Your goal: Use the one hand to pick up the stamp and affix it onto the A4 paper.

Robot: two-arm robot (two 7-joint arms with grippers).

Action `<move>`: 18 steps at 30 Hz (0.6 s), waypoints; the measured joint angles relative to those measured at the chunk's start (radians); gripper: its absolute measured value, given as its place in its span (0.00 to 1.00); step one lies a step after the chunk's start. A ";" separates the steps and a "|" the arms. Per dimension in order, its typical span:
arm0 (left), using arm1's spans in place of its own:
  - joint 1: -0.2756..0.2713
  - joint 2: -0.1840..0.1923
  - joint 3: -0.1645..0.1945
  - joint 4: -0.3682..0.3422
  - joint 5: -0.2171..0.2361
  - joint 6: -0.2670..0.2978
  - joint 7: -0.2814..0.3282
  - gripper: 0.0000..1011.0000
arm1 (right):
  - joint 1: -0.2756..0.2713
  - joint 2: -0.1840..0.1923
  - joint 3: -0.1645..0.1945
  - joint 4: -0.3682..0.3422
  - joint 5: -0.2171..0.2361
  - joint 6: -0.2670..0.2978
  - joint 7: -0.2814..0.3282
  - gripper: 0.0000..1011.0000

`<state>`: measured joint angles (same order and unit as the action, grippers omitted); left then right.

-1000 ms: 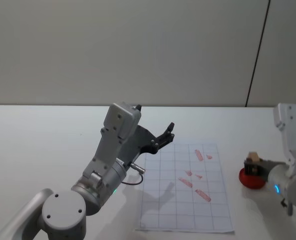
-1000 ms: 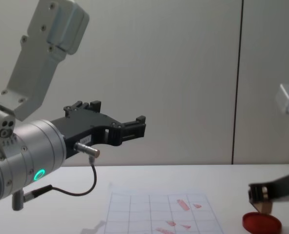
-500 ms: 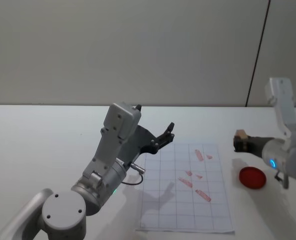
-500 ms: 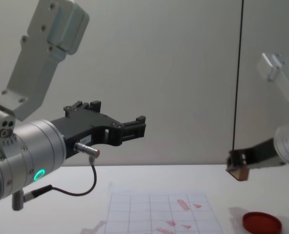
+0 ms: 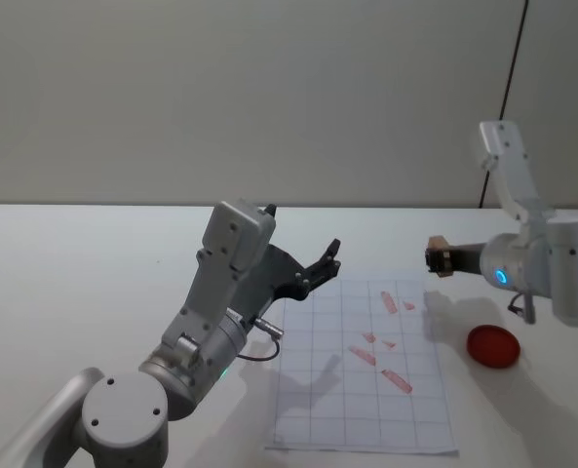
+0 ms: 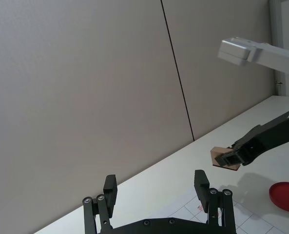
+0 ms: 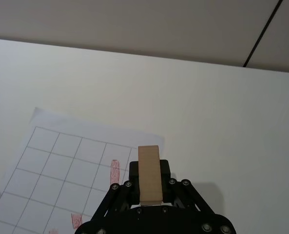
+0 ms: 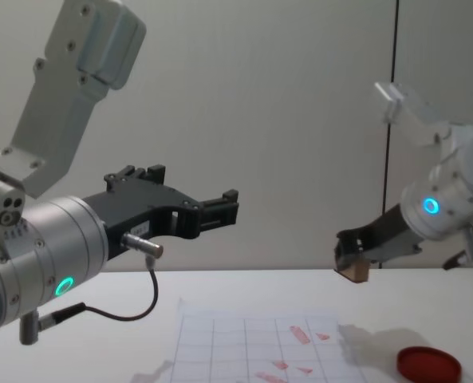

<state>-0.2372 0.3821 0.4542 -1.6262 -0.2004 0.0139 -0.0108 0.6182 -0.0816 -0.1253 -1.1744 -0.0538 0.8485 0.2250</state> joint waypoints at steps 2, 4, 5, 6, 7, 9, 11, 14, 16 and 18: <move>0.000 0.000 0.000 0.000 0.000 0.000 0.000 0.99 | 0.027 -0.007 -0.005 0.044 -0.005 -0.019 -0.002 0.22; 0.000 0.000 0.000 0.000 0.000 0.000 0.000 0.99 | 0.044 -0.011 -0.007 0.072 -0.008 -0.031 -0.006 0.22; 0.000 0.000 0.000 0.000 0.000 0.000 0.000 0.99 | 0.061 -0.016 -0.010 0.101 -0.009 -0.045 -0.013 0.22; 0.000 0.000 0.000 0.000 0.000 0.000 0.000 0.99 | 0.069 -0.018 -0.011 0.116 -0.010 -0.049 -0.014 0.22; 0.000 0.000 0.000 0.000 0.000 0.000 0.000 0.99 | 0.078 -0.020 -0.012 0.131 -0.010 -0.057 -0.019 0.22; 0.000 0.000 0.000 0.000 0.000 0.000 0.000 0.99 | 0.105 -0.028 -0.015 0.179 -0.010 -0.074 -0.030 0.22; 0.000 0.000 0.000 0.000 0.000 0.000 0.000 0.99 | 0.128 -0.036 -0.019 0.222 -0.010 -0.091 -0.043 0.22; 0.000 0.000 0.000 0.000 0.000 0.000 0.000 0.99 | 0.151 -0.044 -0.024 0.265 -0.009 -0.105 -0.053 0.22; 0.000 0.000 0.000 0.000 0.000 0.000 0.000 0.99 | 0.168 -0.052 -0.029 0.298 -0.007 -0.117 -0.065 0.22; 0.000 0.000 0.000 0.000 0.000 0.000 0.000 0.99 | 0.181 -0.059 -0.036 0.326 -0.004 -0.127 -0.075 0.22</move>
<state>-0.2371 0.3821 0.4543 -1.6262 -0.2004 0.0139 -0.0109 0.7990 -0.1404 -0.1614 -0.8480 -0.0580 0.7219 0.1502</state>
